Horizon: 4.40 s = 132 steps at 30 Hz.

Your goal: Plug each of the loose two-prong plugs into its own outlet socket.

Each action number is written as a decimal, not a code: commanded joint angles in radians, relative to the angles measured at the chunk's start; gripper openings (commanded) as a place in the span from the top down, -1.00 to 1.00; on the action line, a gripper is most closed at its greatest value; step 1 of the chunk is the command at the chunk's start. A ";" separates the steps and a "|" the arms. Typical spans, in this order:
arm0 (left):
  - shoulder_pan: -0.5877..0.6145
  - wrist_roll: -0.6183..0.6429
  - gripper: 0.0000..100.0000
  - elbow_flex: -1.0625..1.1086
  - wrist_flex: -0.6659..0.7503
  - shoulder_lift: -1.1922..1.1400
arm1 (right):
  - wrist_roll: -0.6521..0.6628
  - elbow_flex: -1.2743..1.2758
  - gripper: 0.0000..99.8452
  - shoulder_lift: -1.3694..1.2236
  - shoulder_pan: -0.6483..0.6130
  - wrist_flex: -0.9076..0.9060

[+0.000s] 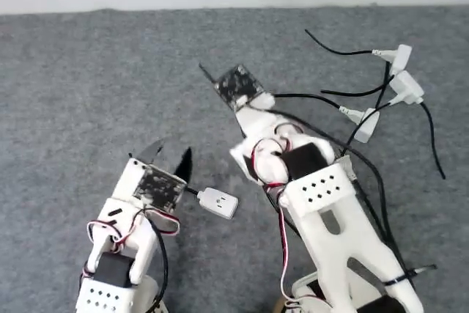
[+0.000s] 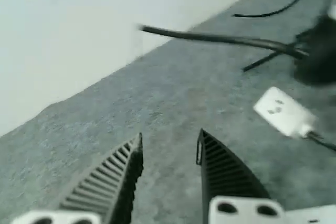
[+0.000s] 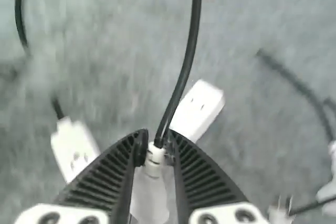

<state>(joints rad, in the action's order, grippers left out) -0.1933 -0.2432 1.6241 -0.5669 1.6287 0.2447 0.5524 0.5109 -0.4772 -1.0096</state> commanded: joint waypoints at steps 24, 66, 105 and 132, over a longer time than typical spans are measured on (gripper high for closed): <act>-0.201 -0.015 0.67 -0.295 -0.178 0.015 | 0.044 -0.589 0.98 0.027 -0.286 -0.305; -0.554 0.198 0.67 -0.562 -0.221 0.192 | -0.025 -0.419 0.98 0.503 -0.384 -0.119; -0.457 0.141 0.67 -0.549 -0.241 0.190 | -0.023 -0.433 0.98 0.565 -0.510 -0.285; -0.448 0.137 0.67 -0.512 -0.238 0.190 | 0.005 -0.347 0.97 0.648 -0.438 -0.372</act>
<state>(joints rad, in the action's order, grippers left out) -0.6460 -0.0990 1.1193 -0.8109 1.8036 0.2325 0.1857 1.1554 -0.9237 -1.3779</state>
